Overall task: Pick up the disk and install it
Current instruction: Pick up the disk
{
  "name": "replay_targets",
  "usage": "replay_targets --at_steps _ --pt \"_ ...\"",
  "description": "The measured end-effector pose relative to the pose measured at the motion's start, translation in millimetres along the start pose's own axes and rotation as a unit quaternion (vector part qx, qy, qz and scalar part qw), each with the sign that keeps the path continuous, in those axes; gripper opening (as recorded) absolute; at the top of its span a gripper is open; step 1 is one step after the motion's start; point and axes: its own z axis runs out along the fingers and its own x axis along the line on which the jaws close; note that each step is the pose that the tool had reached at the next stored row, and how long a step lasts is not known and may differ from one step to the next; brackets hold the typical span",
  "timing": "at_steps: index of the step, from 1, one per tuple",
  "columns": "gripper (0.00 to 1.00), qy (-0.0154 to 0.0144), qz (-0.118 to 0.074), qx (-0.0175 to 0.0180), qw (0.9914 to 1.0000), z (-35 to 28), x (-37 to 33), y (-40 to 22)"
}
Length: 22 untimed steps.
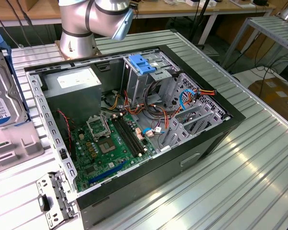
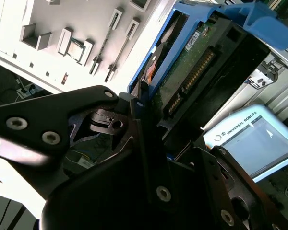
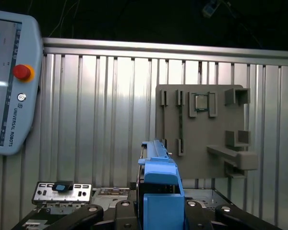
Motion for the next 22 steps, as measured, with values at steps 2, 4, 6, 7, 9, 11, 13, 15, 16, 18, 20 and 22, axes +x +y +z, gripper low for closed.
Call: replay_targets --at_steps 2,4,6,7,9,11,13,15,16,18,20,22 --pt "0.36 0.0 0.0 0.0 1.0 -0.1 3.8 0.1" --pt "0.36 0.0 0.0 0.0 1.0 -0.2 5.8 0.2" --pt "0.36 0.0 0.0 0.0 1.0 -0.3 7.7 0.2" --pt "0.36 0.0 0.0 0.0 1.0 -0.3 8.9 0.3" --pt "0.36 0.0 0.0 0.0001 1.0 -0.3 11.2 0.4" --pt "0.36 0.0 0.0 0.0 1.0 -0.5 12.9 0.4" --pt "0.36 0.0 0.0 0.0 1.0 -0.6 15.5 0.4" --pt "0.36 0.0 0.0 0.0 1.0 -0.6 17.7 0.5" --pt "0.36 0.0001 0.0 0.0 1.0 -0.7 18.6 0.5" --pt "0.36 0.0 0.0 0.0 1.0 -0.7 21.2 0.6" --pt "0.36 0.0 0.0 0.0 1.0 -0.8 23.3 0.7" --pt "0.36 0.0 0.0 0.0 1.0 -0.9 25.3 0.7"
